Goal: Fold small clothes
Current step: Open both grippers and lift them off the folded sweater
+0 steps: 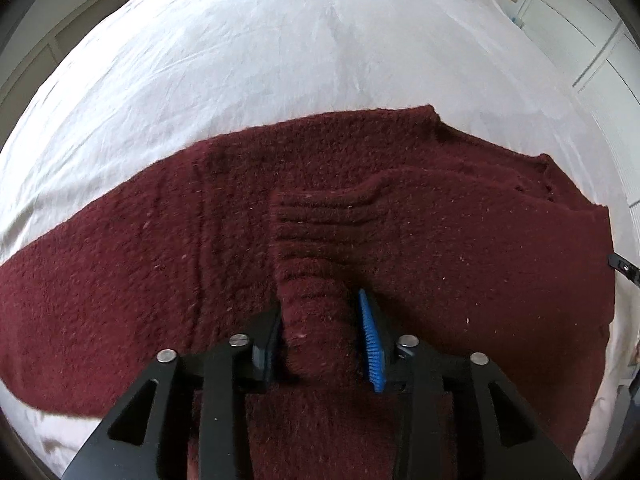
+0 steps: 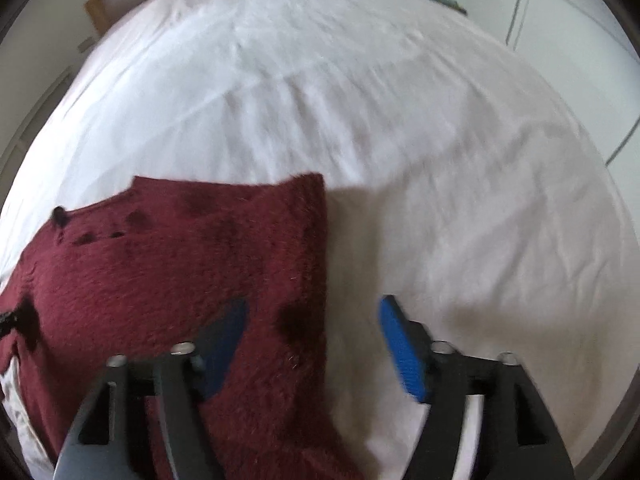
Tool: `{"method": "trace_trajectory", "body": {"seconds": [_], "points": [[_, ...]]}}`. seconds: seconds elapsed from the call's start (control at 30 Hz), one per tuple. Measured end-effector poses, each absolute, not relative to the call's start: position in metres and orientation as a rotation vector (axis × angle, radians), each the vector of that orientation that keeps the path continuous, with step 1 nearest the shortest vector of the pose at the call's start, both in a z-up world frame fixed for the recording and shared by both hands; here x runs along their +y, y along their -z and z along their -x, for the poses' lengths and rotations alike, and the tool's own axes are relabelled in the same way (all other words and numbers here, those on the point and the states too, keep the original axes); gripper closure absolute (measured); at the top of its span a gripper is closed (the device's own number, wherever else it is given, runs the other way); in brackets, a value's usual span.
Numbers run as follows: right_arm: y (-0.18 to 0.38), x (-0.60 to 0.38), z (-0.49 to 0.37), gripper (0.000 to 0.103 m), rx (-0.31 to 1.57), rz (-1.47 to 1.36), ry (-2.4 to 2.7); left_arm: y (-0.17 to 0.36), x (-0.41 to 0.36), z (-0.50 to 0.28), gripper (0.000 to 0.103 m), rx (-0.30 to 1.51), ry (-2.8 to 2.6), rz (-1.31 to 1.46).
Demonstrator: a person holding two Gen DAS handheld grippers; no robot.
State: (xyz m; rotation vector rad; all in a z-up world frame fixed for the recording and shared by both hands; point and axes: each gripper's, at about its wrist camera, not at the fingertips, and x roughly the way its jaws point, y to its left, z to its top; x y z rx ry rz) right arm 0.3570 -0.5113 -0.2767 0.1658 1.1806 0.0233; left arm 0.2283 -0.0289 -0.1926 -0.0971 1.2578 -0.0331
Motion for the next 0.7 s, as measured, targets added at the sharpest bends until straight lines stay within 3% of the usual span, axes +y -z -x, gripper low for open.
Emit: {"method": "trace_trajectory", "body": {"seconds": [0.07,0.1,0.13,0.2,0.27,0.43,0.7], "points": [[0.263,-0.501,-0.351,0.021,1.148,-0.137,-0.049,0.184,-0.026,-0.228,0.069,1.242,0.024,0.099],[0.256,-0.497,-0.349,0.021,1.136,-0.122,-0.062,0.177,-0.027,-0.226,0.058,1.226,0.027,0.106],[0.25,-0.49,-0.345,0.02,1.119,-0.104,-0.074,0.171,-0.029,-0.225,0.035,1.213,0.028,0.11],[0.238,-0.472,-0.342,0.015,1.092,-0.073,-0.101,0.159,-0.036,-0.222,0.012,1.171,0.045,0.099],[0.232,-0.453,-0.338,0.002,1.076,-0.05,-0.136,0.149,-0.042,-0.219,0.003,1.136,0.063,0.082],[0.236,-0.405,-0.327,0.0,1.053,-0.015,-0.194,0.133,-0.09,-0.226,0.001,1.099,0.105,-0.004],[0.282,-0.365,-0.315,0.0,1.089,0.052,-0.191,0.181,-0.118,-0.214,0.001,1.134,0.16,-0.067]]}}
